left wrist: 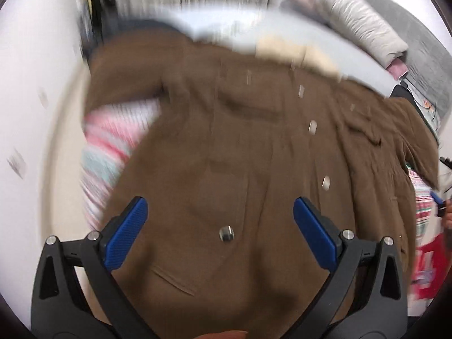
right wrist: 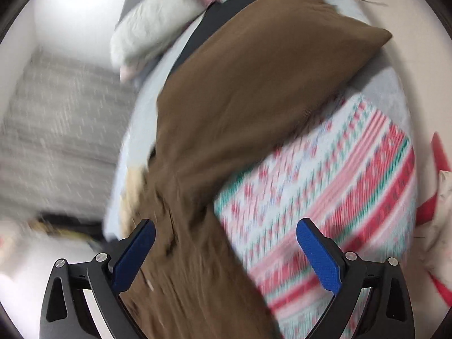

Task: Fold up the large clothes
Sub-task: 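Reach the right gripper to the brown coat's sleeve cuff and grasp it, then lift the sleeve cuff up with the right gripper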

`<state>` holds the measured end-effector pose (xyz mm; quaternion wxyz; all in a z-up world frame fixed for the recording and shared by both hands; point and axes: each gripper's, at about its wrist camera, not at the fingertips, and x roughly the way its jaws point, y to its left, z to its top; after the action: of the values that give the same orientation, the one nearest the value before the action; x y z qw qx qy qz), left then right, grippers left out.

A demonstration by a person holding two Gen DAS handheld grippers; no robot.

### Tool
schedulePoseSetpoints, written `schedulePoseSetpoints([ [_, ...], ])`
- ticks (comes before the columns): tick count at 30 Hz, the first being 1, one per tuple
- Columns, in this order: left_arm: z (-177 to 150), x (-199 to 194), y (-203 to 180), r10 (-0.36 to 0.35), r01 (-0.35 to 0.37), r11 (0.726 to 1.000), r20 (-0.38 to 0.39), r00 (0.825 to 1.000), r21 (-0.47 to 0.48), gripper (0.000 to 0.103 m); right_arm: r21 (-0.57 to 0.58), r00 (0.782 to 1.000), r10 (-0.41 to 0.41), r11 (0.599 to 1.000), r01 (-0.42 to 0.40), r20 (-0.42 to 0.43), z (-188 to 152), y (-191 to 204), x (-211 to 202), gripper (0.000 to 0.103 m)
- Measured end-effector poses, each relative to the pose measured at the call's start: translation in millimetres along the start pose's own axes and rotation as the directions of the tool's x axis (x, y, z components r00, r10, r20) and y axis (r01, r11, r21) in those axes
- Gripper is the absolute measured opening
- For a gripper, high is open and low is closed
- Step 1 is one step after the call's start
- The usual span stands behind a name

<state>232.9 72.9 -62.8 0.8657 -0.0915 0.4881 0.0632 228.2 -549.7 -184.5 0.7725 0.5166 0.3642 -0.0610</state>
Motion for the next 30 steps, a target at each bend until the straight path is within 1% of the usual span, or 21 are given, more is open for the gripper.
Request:
schedulePoseSetpoints([
  [1, 2, 10, 10, -0.039, 0.036, 0.998, -0.046, 0.998, -0.058, 0.102, 0.02, 1.0, 0.001, 1.0, -0.001, 0.031, 11, -8, 2, 0.101],
  [3, 4, 13, 22, -0.05, 0.047, 0.991, -0.026, 0.998, -0.123, 0.102, 0.041, 0.996, -0.037, 0.999, 0.033, 0.086, 31, -20, 7, 0.099],
  [4, 3, 12, 25, -0.043, 0.041, 0.991, -0.013, 0.999, -0.131, 0.102, 0.055, 0.992, -0.054, 0.997, 0.048, 0.111, 41, -27, 10, 0.094],
  [6, 5, 13, 28, -0.023, 0.022, 0.994, -0.01, 1.0, -0.108, 0.102, 0.108, 0.99, -0.064, 0.993, 0.05, 0.127, 56, -44, 19, 0.083],
  [8, 6, 15, 29, -0.01, 0.008, 0.996, -0.015, 1.0, -0.09, 0.102, 0.176, 0.989, -0.037, 0.984, 0.011, 0.145, 69, -62, 25, 0.052],
  [9, 5, 16, 31, -0.005, 0.003, 0.996, -0.017, 1.0, -0.093, 0.102, 0.213, 0.986, -0.018, 0.977, -0.018, 0.165, 76, -71, 26, 0.045],
  [10, 4, 16, 32, -0.007, 0.005, 0.995, -0.021, 1.0, -0.098, 0.102, 0.235, 0.982, -0.007, 0.971, -0.039, 0.19, 82, -77, 28, 0.04],
  [12, 4, 21, 35, -0.029, 0.024, 0.993, -0.043, 0.999, -0.114, 0.102, 0.225, 0.978, 0.01, 0.973, -0.058, 0.209, 92, -81, 34, 0.039],
  [13, 8, 27, 34, -0.031, 0.025, 0.993, -0.051, 0.998, -0.115, 0.102, 0.206, 0.977, 0.011, 0.977, -0.056, 0.211, 95, -80, 38, 0.035],
  [15, 7, 30, 33, -0.027, 0.02, 0.993, -0.064, 0.998, -0.112, 0.102, 0.182, 0.975, 0.011, 0.982, -0.053, 0.221, 98, -75, 40, 0.026],
  [16, 7, 31, 34, -0.026, 0.018, 0.994, -0.067, 0.997, -0.11, 0.102, 0.176, 0.972, 0.005, 0.983, -0.048, 0.235, 98, -68, 35, 0.018],
  [17, 7, 30, 33, -0.029, 0.021, 0.994, -0.068, 0.997, -0.107, 0.102, 0.167, 0.966, -0.004, 0.985, -0.04, 0.258, 98, -59, 27, 0.013],
  [18, 7, 30, 33, -0.033, 0.025, 0.994, -0.069, 0.997, -0.107, 0.102, 0.134, 0.952, -0.009, 0.99, -0.034, 0.305, 95, -45, 15, 0.012],
  [20, 8, 29, 34, -0.039, 0.031, 0.993, -0.068, 0.997, -0.111, 0.102, 0.031, 0.918, -0.036, 0.999, 0.026, 0.395, 89, -11, -13, 0.007],
  [21, 9, 29, 33, -0.041, 0.033, 0.993, -0.069, 0.997, -0.113, 0.102, -0.027, 0.885, -0.043, 0.998, 0.063, 0.463, 85, 10, -31, 0.005],
  [22, 10, 29, 32, -0.046, 0.038, 0.993, -0.071, 0.996, -0.114, 0.102, -0.083, 0.854, -0.021, 0.994, 0.075, 0.52, 81, 30, -50, 0.005],
  [23, 11, 29, 29, -0.056, 0.048, 0.993, -0.073, 0.996, -0.109, 0.102, -0.116, 0.832, -0.015, 0.989, 0.095, 0.554, 77, 45, -61, 0.005],
  [25, 11, 28, 23, -0.067, 0.06, 0.994, -0.072, 0.995, -0.094, 0.102, -0.194, 0.776, -0.003, 0.968, 0.161, 0.631, 67, 75, -80, 0.005],
  [26, 11, 26, 18, -0.074, 0.069, 0.995, -0.07, 0.995, -0.078, 0.102, -0.209, 0.766, -0.004, 0.961, 0.18, 0.643, 63, 81, -81, 0.005],
  [27, 11, 25, 14, -0.08, 0.075, 0.995, -0.069, 0.994, -0.066, 0.102, -0.212, 0.767, -0.014, 0.958, 0.195, 0.641, 63, 83, -77, 0.005],
  [30, 10, 21, 3, -0.088, 0.087, 0.996, -0.06, 0.994, -0.026, 0.102, -0.162, 0.811, -0.099, 0.959, 0.232, 0.576, 71, 58, -51, 0.005],
])
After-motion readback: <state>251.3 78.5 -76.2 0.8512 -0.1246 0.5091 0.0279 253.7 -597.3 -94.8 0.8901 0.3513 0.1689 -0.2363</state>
